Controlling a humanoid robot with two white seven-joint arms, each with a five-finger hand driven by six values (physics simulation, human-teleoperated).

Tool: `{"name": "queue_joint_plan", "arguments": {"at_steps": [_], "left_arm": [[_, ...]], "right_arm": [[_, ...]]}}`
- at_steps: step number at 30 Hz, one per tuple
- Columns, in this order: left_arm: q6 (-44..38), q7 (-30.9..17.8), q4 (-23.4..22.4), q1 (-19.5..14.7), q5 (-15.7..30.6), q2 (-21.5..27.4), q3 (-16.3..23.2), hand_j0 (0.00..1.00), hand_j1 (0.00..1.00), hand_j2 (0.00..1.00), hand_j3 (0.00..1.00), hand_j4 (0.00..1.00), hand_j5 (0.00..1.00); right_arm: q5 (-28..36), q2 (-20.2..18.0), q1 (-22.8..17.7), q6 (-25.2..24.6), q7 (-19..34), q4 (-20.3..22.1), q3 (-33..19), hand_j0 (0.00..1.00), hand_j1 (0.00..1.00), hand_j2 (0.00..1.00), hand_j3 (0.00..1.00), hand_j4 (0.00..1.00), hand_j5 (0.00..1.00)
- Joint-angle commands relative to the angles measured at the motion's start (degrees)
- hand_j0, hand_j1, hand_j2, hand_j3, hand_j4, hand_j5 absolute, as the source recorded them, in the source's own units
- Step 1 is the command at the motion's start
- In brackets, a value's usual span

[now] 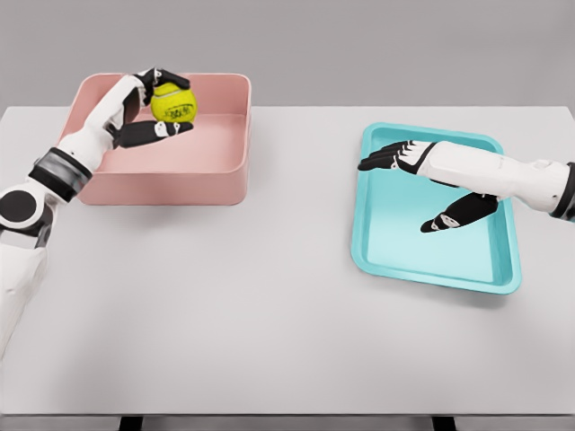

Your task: Put the tennis from the blue tray into the pink basket with both arms

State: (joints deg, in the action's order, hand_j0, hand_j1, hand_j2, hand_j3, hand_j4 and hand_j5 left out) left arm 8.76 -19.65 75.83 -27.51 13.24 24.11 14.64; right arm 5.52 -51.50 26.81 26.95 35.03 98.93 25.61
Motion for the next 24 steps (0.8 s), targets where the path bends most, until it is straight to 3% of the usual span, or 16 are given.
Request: {"name": "queue_joint_plan", "arguments": {"at_steps": [1, 9, 10, 11, 13, 20, 24], "left_arm": [[-0.2, 0.1, -2.1, 0.0, 0.3, 0.1, -0.1, 0.47, 0.47, 0.47, 0.47, 0.47, 0.47], [-0.2, 0.0, -5.4, -1.1, 0.3, 0.0, 0.0, 0.49, 0.49, 0.49, 0.49, 0.49, 0.49], [-0.2, 0.0, -5.4, -1.2, 0.0, 0.0, 0.1, 0.59, 0.59, 0.59, 0.59, 0.59, 0.59], [-0.2, 0.0, -5.4, -1.2, 0.0, 0.0, 0.1, 0.82, 0.82, 0.82, 0.82, 0.82, 0.82], [-0.2, 0.0, -5.4, -1.2, 0.1, 0.0, 0.0, 0.96, 0.96, 0.96, 0.96, 0.96, 0.96], [0.6, -0.1, -3.7, -1.3, 0.6, 0.2, -0.1, 1.0, 1.0, 1.0, 1.0, 1.0, 1.0], [3.1, -0.1, 5.4, 0.8, 2.5, 4.4, -0.3, 1.0, 1.0, 1.0, 1.0, 1.0, 1.0]], "right_arm": [[0.4, 0.0, 0.0, -0.1, 0.0, 0.0, 0.0, 1.0, 1.0, 1.0, 1.0, 1.0, 1.0], [0.4, 0.0, 0.0, -0.1, 0.0, 0.2, 0.0, 1.0, 1.0, 1.0, 1.0, 1.0, 1.0], [0.4, 0.0, 0.0, -0.1, 0.0, 0.5, 0.0, 1.0, 1.0, 1.0, 1.0, 1.0, 1.0], [0.4, 0.0, 0.0, -0.1, 0.0, 0.5, 0.0, 1.0, 1.0, 1.0, 1.0, 1.0, 1.0], [0.4, -0.1, 0.0, -0.1, 0.0, 0.6, 0.0, 1.0, 1.0, 1.0, 1.0, 1.0, 1.0], [0.5, -0.1, -0.1, -0.2, 0.0, 1.0, 0.0, 1.0, 1.0, 1.0, 1.0, 1.0, 1.0], [0.5, -0.1, -0.1, -0.3, 0.0, 1.0, 0.1, 1.0, 1.0, 1.0, 1.0, 1.0, 1.0]]}}
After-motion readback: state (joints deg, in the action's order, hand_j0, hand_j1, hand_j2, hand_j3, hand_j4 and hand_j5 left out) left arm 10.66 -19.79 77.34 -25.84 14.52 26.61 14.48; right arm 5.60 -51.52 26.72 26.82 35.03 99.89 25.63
